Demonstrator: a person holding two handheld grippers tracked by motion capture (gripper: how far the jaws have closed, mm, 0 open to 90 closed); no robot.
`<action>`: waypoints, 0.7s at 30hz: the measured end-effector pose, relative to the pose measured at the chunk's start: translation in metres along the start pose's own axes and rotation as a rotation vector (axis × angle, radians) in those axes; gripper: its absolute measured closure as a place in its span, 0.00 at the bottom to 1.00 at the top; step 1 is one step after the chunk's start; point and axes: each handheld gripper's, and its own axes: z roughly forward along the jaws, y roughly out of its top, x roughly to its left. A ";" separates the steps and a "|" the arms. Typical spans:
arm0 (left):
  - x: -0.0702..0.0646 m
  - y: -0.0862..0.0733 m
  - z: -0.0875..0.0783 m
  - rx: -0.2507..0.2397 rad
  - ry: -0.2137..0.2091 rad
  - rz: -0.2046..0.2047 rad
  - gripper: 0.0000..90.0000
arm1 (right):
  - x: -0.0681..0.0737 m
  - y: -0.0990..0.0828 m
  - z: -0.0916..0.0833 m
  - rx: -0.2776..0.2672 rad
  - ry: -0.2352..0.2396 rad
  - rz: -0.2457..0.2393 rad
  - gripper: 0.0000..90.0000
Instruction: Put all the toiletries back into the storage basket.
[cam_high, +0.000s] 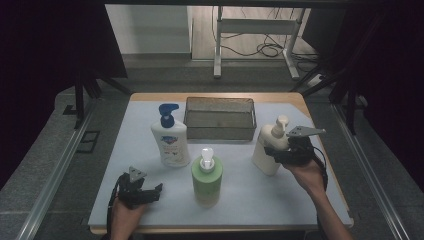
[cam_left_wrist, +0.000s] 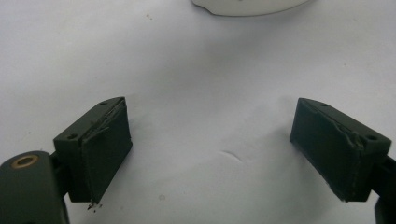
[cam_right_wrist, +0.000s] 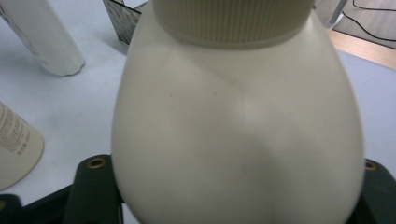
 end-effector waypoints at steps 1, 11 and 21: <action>0.000 0.000 0.000 0.000 0.000 0.000 0.13 | 0.000 0.000 0.000 0.002 0.000 -0.001 0.40; 0.000 0.000 0.000 0.000 0.000 0.000 0.13 | 0.003 0.002 -0.001 0.009 -0.023 -0.023 0.42; 0.000 0.000 0.000 0.000 0.000 0.000 0.13 | 0.010 0.011 -0.007 0.015 -0.020 -0.052 0.42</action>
